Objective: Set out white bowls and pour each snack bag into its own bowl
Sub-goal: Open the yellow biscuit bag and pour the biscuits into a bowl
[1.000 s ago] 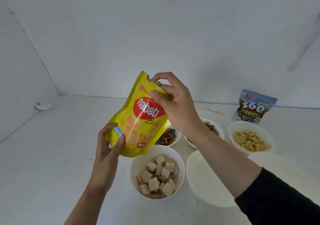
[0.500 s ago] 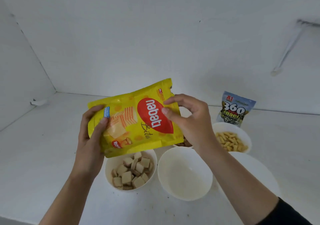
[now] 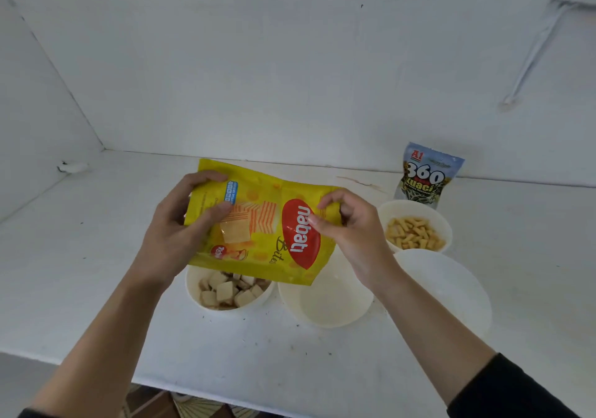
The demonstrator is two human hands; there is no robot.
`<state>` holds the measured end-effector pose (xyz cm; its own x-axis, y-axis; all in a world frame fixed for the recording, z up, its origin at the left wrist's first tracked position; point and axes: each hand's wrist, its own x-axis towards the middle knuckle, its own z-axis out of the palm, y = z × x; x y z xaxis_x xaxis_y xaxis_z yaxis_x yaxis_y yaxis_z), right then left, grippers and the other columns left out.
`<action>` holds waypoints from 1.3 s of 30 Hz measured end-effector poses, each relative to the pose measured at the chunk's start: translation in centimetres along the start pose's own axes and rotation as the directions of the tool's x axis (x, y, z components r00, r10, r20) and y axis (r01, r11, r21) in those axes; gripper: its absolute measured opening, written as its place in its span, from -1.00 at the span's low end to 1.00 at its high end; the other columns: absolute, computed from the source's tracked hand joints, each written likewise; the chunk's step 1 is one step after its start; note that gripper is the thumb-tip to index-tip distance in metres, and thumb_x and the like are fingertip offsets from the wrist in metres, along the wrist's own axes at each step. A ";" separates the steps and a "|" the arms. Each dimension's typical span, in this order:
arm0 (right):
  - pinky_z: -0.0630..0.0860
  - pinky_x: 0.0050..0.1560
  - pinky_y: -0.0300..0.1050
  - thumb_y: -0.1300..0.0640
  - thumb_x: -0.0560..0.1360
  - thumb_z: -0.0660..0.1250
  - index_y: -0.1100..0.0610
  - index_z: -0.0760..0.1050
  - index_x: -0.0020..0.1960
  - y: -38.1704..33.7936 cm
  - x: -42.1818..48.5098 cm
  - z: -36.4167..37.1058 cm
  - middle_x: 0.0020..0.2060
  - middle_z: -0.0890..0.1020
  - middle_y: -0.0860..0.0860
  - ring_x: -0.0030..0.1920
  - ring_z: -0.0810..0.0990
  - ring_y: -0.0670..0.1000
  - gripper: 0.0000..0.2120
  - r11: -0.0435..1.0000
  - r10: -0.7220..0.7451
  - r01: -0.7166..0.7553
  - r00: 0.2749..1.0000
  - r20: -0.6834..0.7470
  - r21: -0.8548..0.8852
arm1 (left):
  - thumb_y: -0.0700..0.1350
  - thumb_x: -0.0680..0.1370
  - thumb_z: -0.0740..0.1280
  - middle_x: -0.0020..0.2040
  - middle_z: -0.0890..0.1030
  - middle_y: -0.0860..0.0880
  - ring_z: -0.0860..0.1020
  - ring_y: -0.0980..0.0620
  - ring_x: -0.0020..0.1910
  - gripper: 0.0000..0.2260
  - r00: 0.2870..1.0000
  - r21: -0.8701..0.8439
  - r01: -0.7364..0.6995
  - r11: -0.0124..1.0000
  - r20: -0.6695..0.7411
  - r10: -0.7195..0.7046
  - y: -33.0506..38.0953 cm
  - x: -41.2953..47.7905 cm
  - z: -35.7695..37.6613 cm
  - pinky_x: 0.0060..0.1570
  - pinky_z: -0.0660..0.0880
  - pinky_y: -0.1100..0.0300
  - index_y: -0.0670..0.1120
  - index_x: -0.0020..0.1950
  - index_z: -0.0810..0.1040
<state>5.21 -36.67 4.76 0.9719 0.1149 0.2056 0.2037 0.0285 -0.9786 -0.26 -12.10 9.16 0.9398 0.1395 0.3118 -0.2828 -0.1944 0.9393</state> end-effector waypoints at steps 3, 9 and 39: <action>0.60 -0.03 0.44 -0.05 0.35 0.55 -0.02 0.52 -0.13 1.1 -0.4 0.0 -0.13 0.47 0.53 0.04 0.59 0.47 -0.76 0.999 0.050 -0.050 0.999 0.002 0.011 | -0.13 0.54 0.43 0.12 0.64 0.06 0.67 0.10 -0.02 -0.74 0.999 0.062 0.015 0.998 0.028 -0.017 0.0 0.2 0.5 -0.22 0.60 0.27 0.08 0.21 0.58; 0.67 -0.05 0.23 0.15 0.50 0.49 -0.02 0.50 -0.12 0.6 -0.2 -0.5 -0.09 0.51 0.48 0.06 0.67 0.32 -0.82 0.998 0.053 -0.053 0.998 0.021 0.031 | -0.12 0.54 0.44 0.12 0.65 0.02 0.66 -0.04 0.05 -0.75 1.000 0.060 0.007 0.998 0.018 -0.009 0.6 0.7 0.9 -0.23 0.61 0.25 0.14 0.18 0.60; 0.59 -0.04 0.46 0.05 0.51 0.47 -0.06 0.48 -0.13 -4.6 1.6 0.7 0.04 0.49 0.50 0.08 0.65 0.36 -0.83 0.992 -0.050 0.057 0.996 -0.072 0.112 | -0.10 0.50 0.52 0.06 0.69 -0.11 0.65 -0.24 0.04 -0.73 0.982 0.230 -0.190 0.955 0.036 0.186 10.2 4.6 0.2 0.03 0.64 -0.21 0.12 0.16 0.67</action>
<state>5.75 -35.92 9.58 0.9666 0.0414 0.2530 0.2447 0.1458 -0.9586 1.22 -13.63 20.12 0.8770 0.0656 0.4759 -0.4041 -0.4349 0.8047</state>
